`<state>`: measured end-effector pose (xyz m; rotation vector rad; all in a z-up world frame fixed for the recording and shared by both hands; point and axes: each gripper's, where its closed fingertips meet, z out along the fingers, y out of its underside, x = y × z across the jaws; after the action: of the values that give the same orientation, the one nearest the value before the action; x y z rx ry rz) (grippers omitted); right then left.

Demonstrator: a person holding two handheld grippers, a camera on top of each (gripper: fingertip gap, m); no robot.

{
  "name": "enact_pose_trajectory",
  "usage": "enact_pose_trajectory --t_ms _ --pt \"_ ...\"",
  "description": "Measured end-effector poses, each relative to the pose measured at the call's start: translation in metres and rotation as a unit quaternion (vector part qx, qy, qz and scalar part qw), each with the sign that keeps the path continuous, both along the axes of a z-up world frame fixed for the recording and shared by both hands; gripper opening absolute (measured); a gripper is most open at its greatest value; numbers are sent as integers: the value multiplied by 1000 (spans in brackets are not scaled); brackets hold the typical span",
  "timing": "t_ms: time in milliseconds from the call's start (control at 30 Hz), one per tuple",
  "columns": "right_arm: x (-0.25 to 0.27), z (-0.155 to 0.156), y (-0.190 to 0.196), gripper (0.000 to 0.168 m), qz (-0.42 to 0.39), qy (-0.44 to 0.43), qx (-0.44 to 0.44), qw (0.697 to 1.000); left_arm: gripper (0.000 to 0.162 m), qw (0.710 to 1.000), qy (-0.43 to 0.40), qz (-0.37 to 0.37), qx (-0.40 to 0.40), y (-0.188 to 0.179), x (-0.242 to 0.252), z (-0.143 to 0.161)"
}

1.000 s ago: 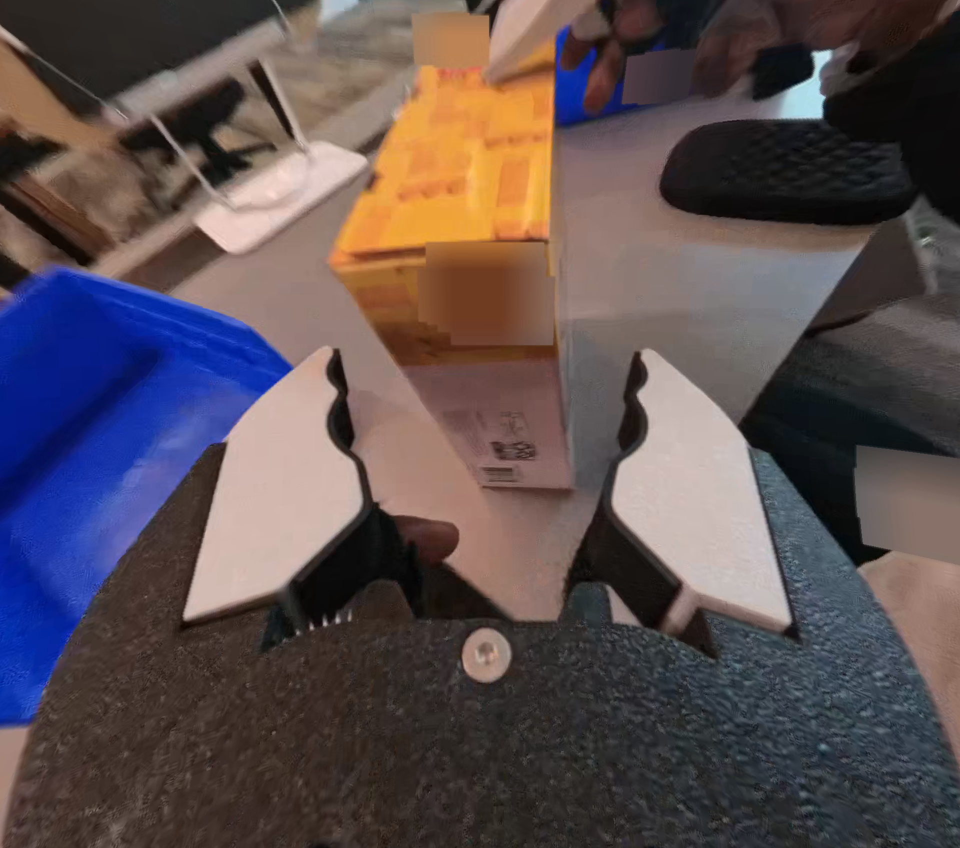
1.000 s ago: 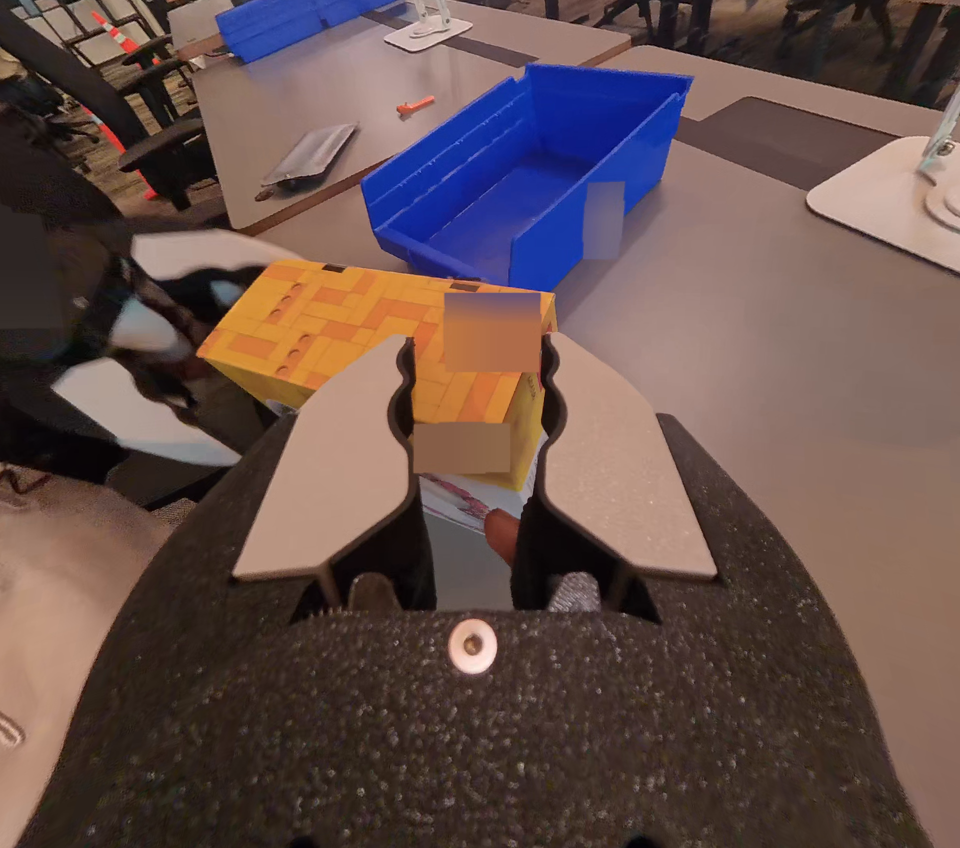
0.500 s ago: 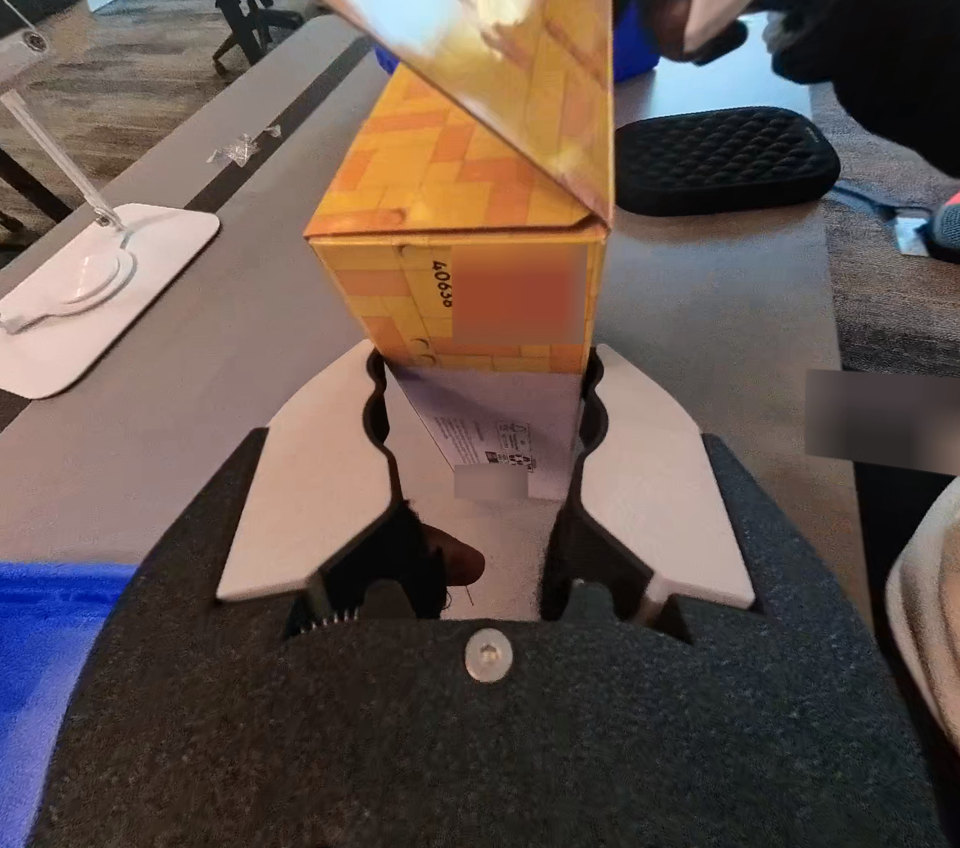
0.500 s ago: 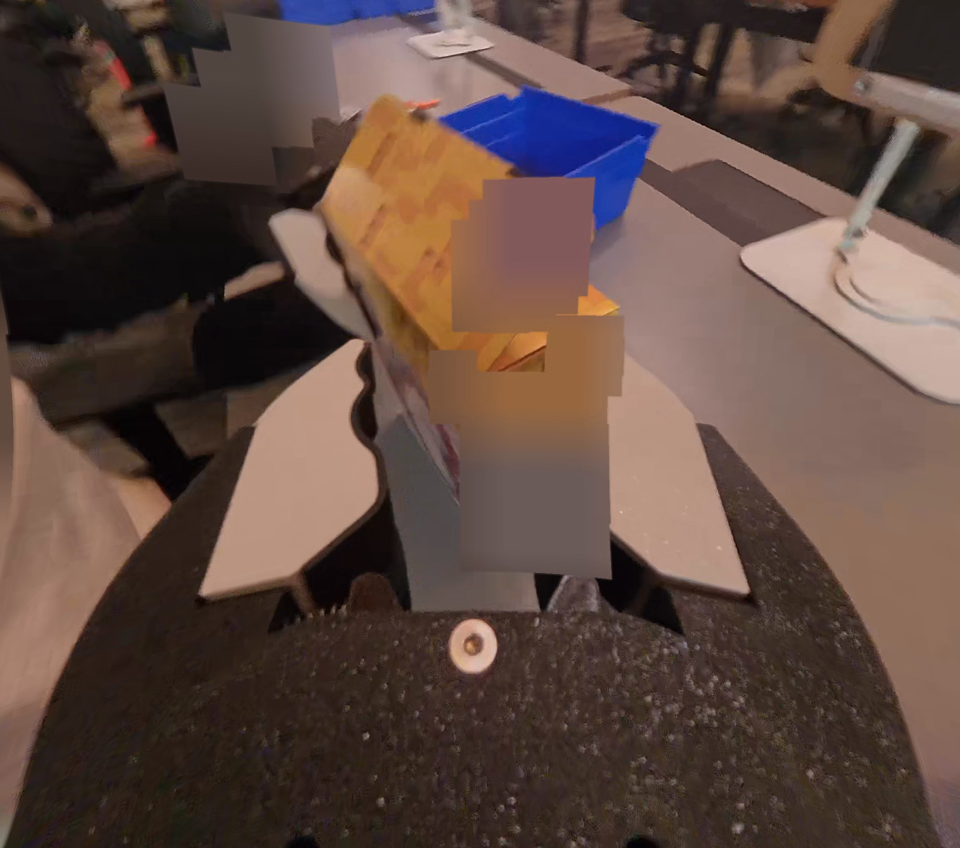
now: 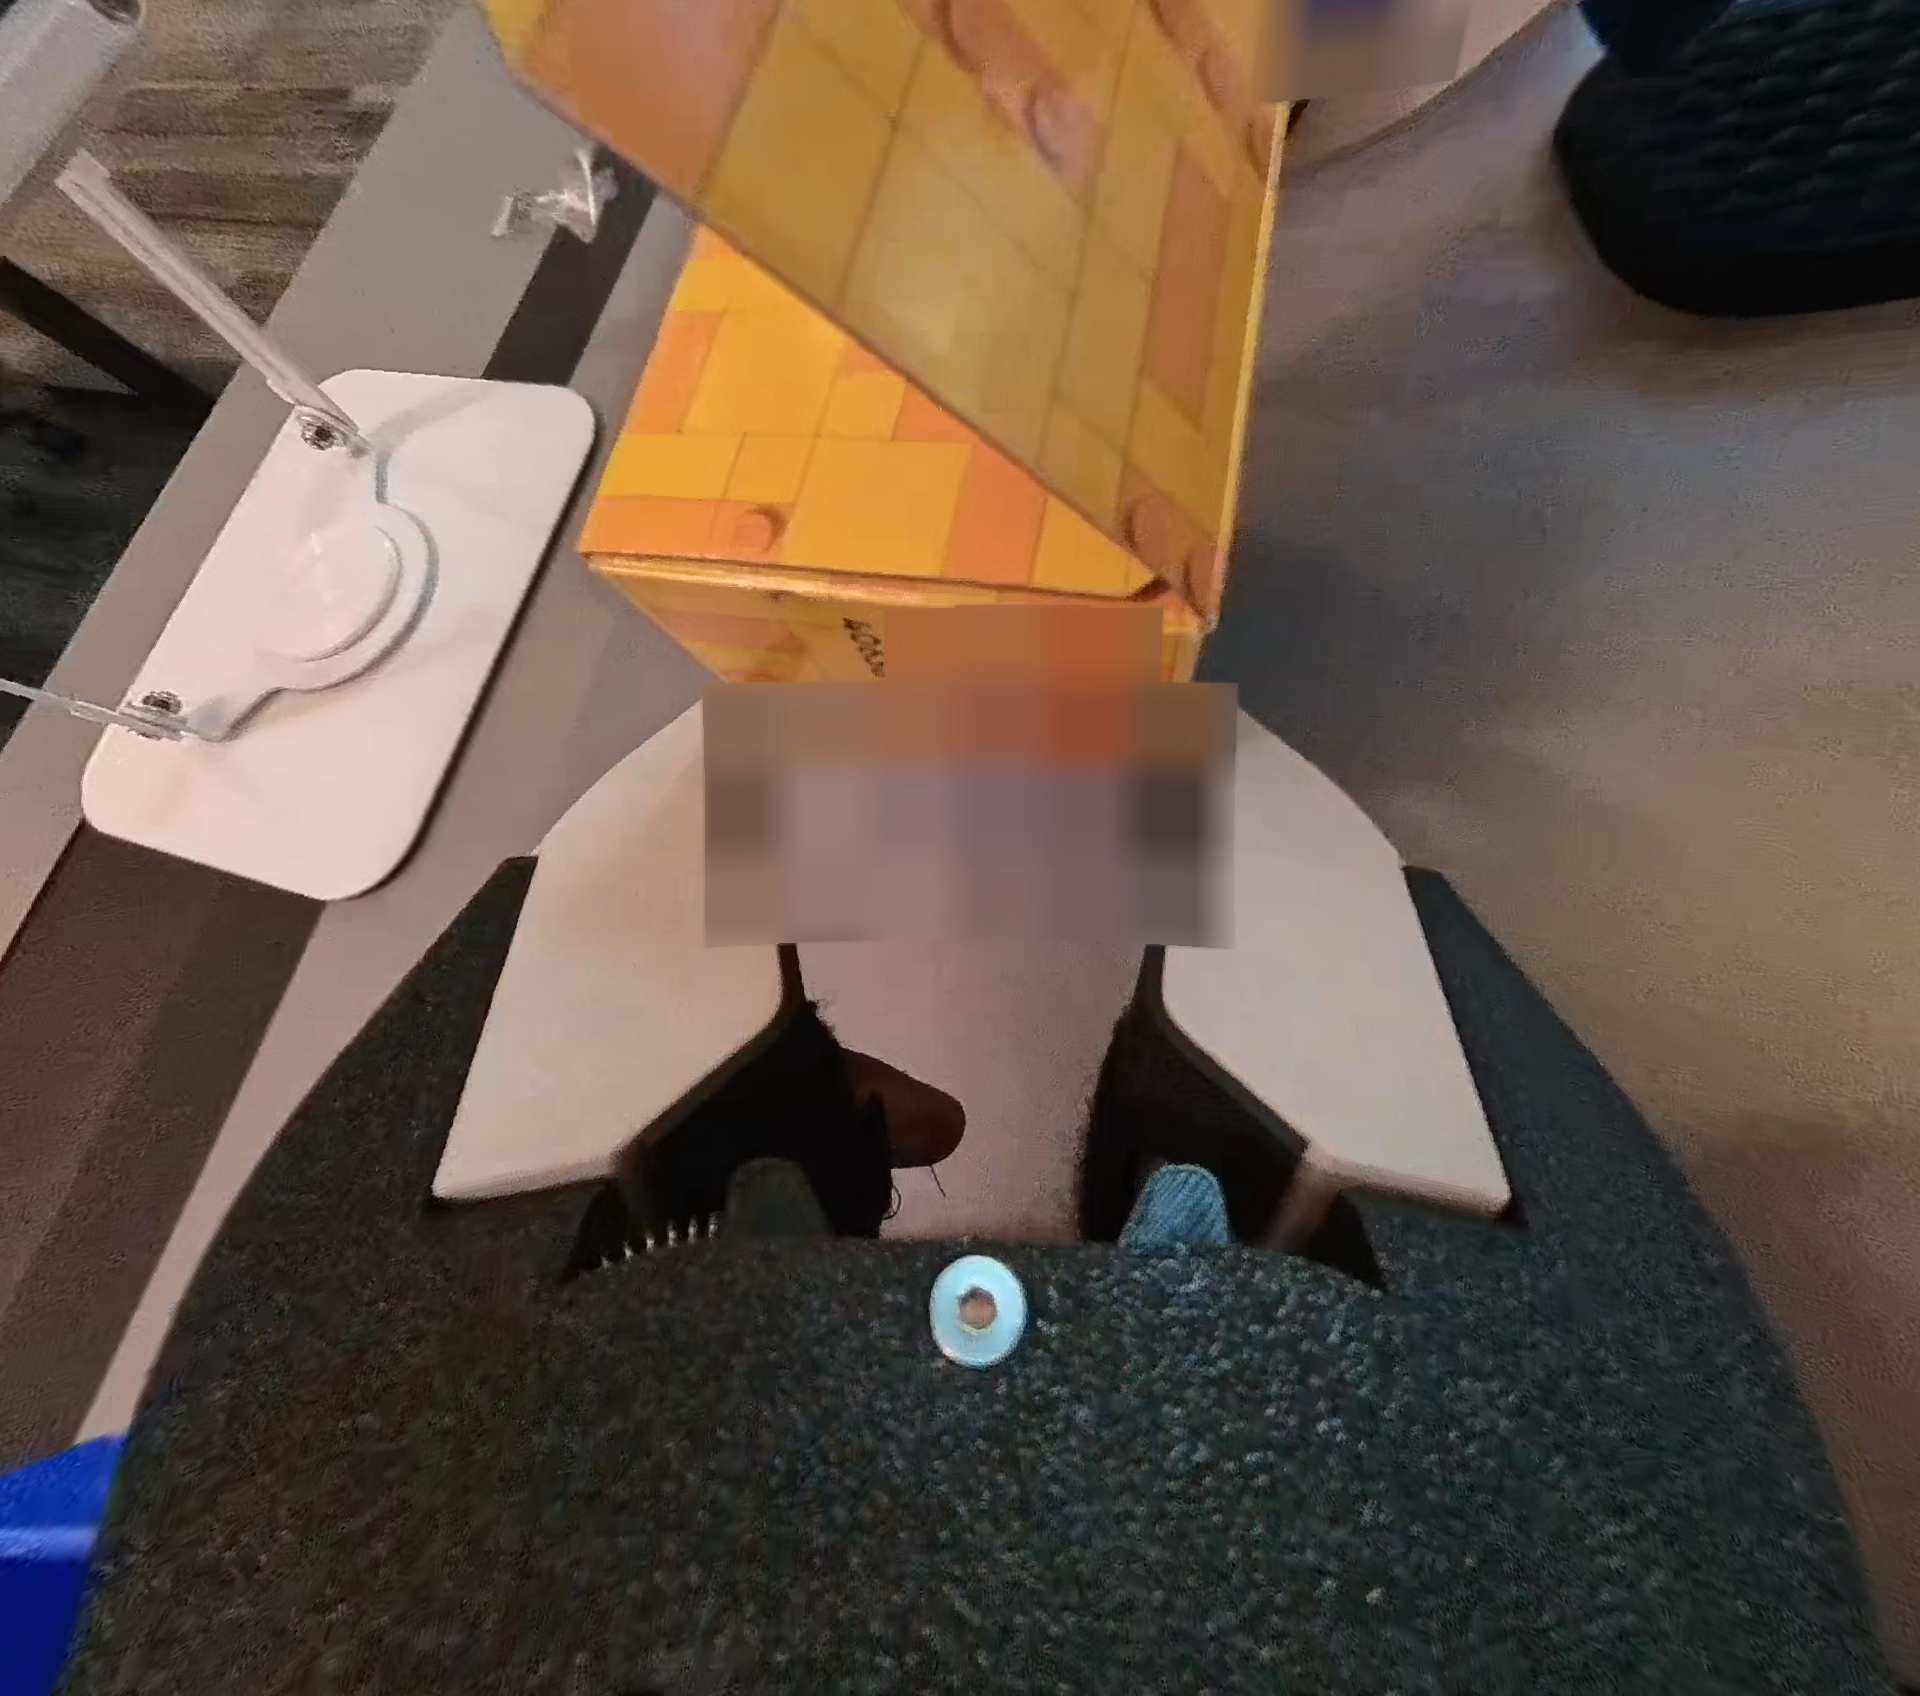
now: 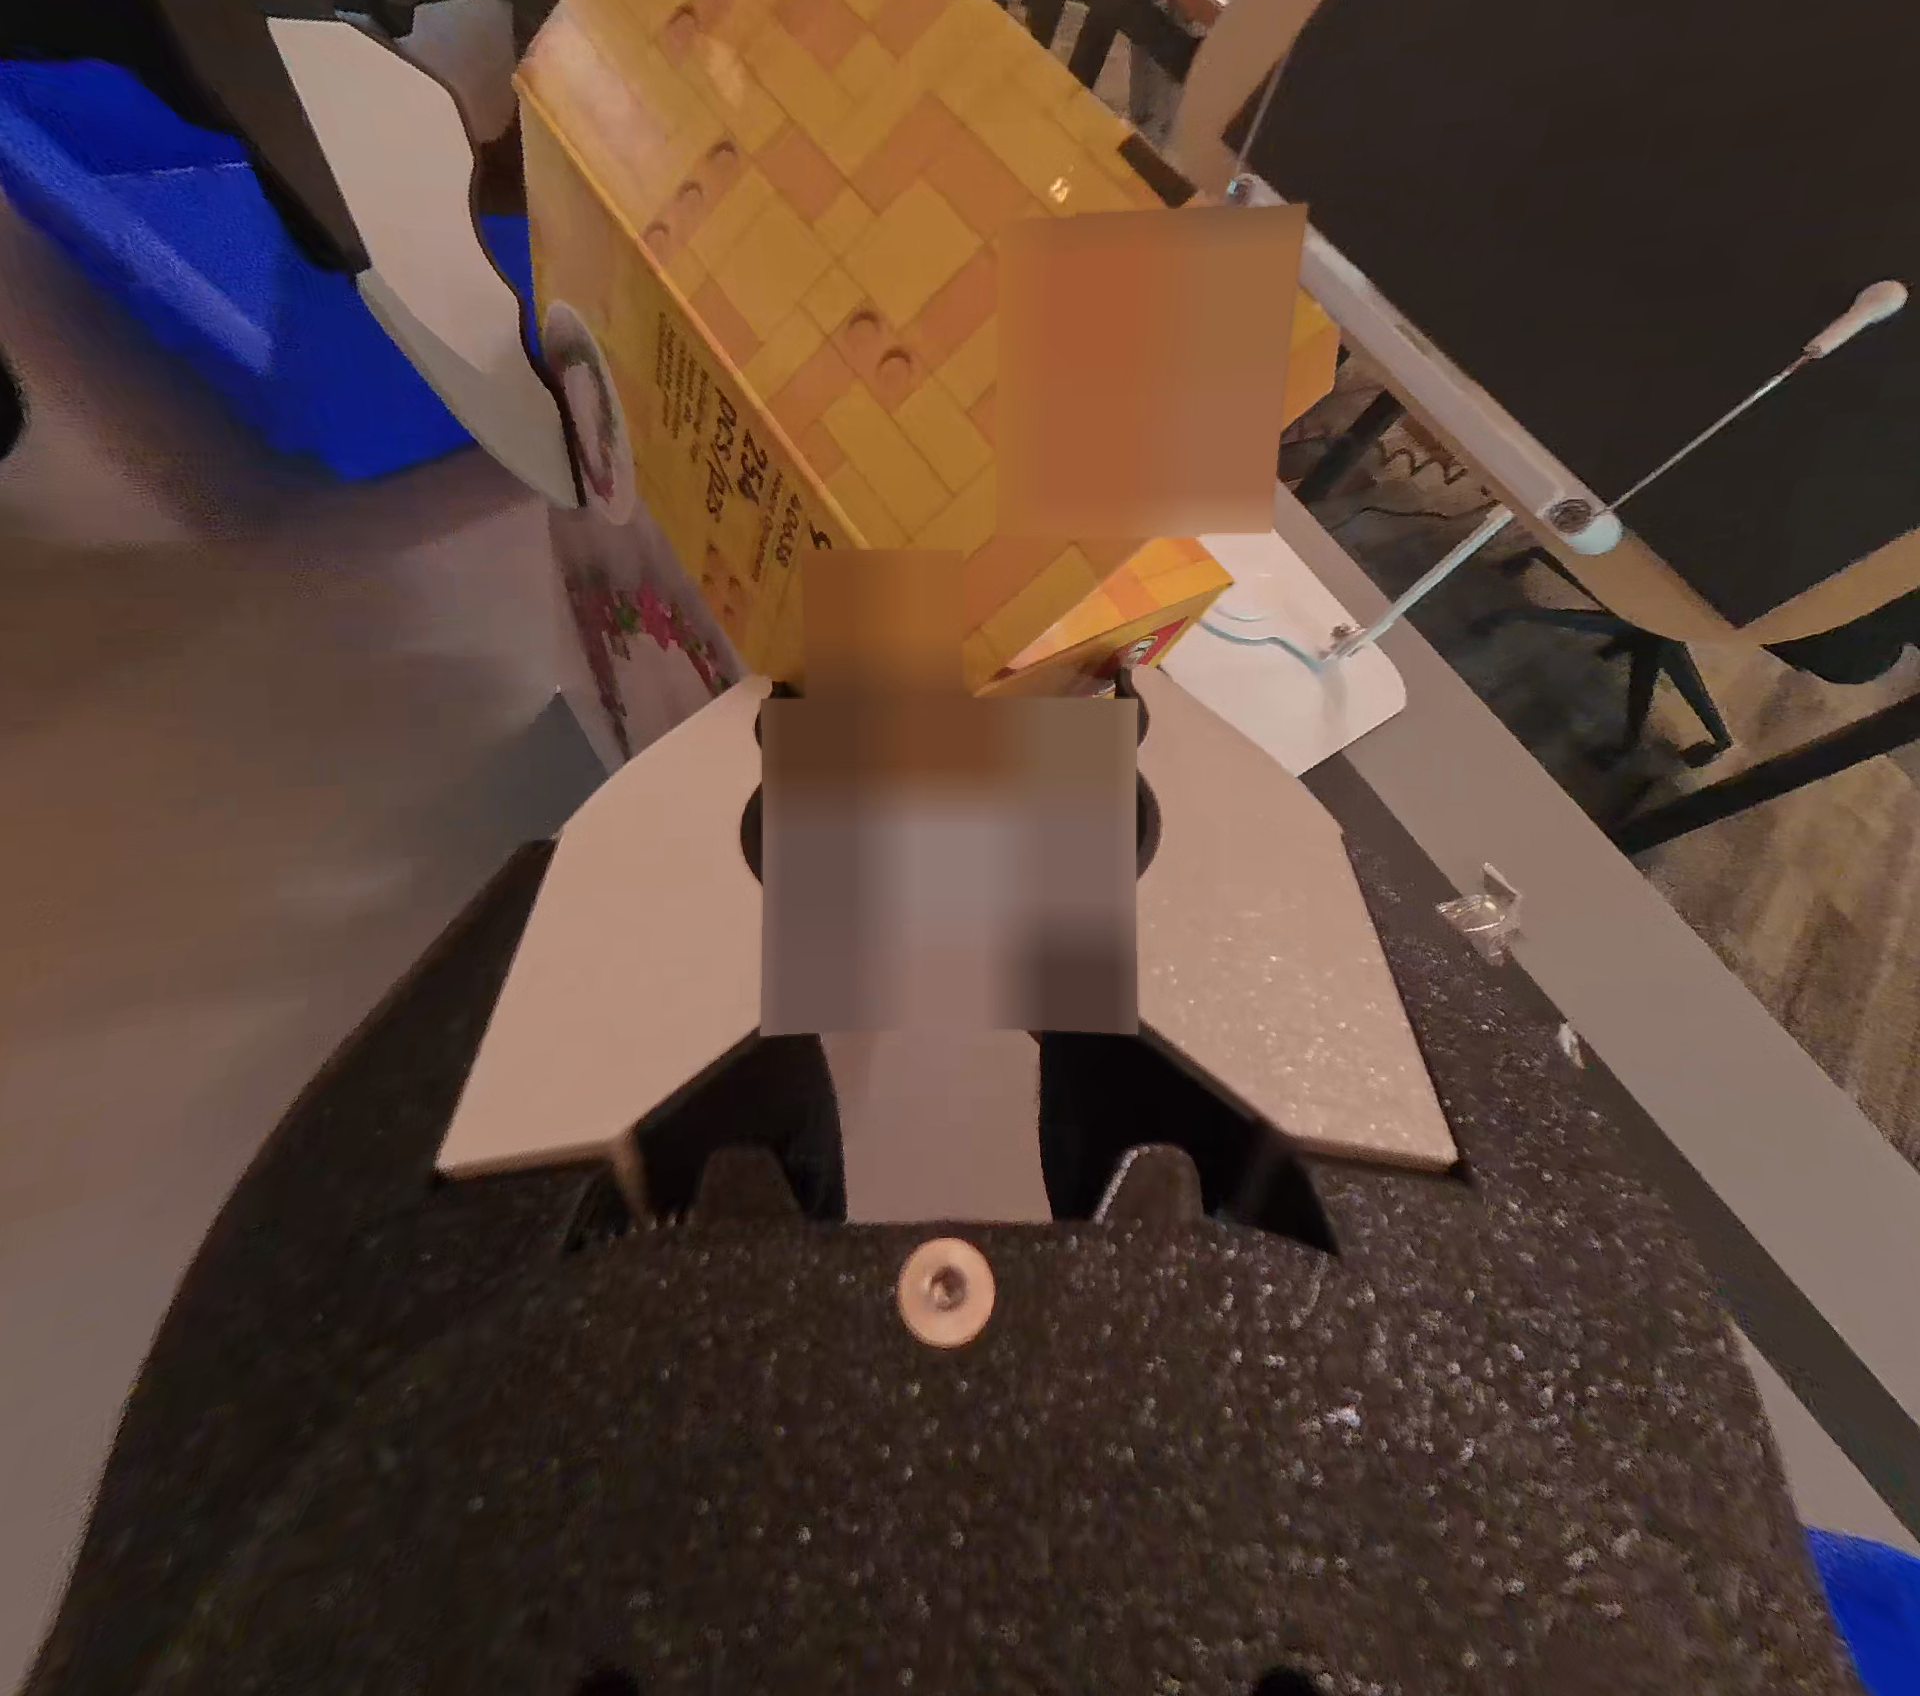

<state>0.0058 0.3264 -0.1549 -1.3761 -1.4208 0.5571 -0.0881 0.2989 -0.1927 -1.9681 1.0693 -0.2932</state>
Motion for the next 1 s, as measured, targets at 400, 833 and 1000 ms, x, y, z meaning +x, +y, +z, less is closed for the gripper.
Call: enact_pose_trajectory --t_ms 400,833,1000 --pt "18 3 30 88 -18 -27 -69 997 85 998 -2 54 26 17 -49 46" --pt "350 -52 -5 75 -201 -261 -88 940 64 970 217 110 -22 -185 -120 -48" --pt "379 -76 13 65 -223 -345 -13 912 46 960 247 123 -54 -192 -136 -77"
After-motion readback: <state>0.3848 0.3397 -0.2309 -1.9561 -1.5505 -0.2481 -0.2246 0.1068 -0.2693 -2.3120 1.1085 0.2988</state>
